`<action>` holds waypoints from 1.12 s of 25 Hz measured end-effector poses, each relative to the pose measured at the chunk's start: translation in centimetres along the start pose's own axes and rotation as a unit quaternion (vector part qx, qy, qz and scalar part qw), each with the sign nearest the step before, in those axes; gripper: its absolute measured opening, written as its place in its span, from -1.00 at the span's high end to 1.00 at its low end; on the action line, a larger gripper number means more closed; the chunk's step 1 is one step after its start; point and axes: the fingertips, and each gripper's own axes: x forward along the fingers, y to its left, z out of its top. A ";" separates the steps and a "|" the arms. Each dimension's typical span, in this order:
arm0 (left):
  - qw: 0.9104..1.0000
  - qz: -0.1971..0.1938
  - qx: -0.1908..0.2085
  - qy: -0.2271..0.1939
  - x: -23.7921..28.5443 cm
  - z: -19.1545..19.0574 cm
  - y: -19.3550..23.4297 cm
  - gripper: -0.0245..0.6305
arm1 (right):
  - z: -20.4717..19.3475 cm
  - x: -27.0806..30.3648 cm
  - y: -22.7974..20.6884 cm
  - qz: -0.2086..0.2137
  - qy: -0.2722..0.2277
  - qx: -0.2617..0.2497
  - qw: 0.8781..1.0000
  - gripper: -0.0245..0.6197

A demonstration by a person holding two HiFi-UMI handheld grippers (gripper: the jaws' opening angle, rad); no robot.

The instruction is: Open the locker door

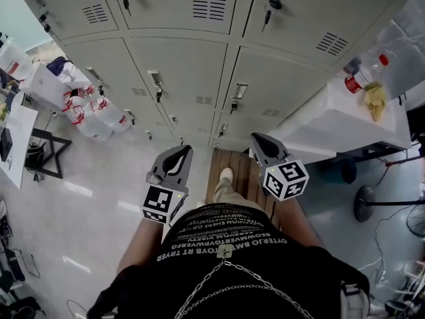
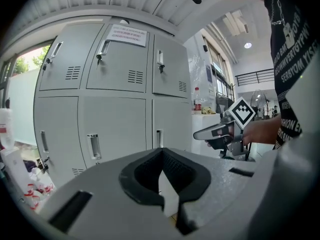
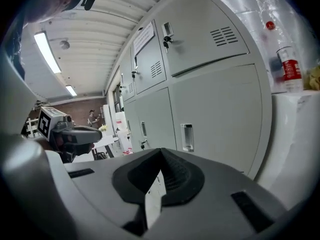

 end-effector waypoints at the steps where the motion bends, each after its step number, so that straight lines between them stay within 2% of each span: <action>1: 1.000 0.001 0.001 0.000 0.6 0.2 0.3 0.93 | 0.0 0.6 -0.5 0.002 0.003 0.002 1.000 0.94; 6: 1.000 0.006 -0.004 0.022 3.4 -0.4 1.6 0.93 | 0.2 3.9 -2.7 0.007 0.019 -0.004 1.000 0.94; 11: 1.000 0.011 -0.006 0.017 6.2 0.5 2.6 0.93 | 0.8 6.7 -4.4 0.016 0.023 -0.011 1.000 0.94; 19: 0.999 0.030 -0.022 0.039 8.0 -0.6 4.1 0.93 | 1.8 10.5 -5.7 0.040 0.031 -0.020 0.999 0.93; 21: 0.998 0.034 -0.024 0.043 8.3 -0.6 4.3 0.93 | 1.8 11.3 -5.8 0.047 0.034 -0.020 0.998 0.90; 28: 0.997 0.046 -0.027 0.051 8.8 -1.1 4.4 0.93 | 1.6 13.8 -6.4 0.052 0.049 -0.021 0.997 0.62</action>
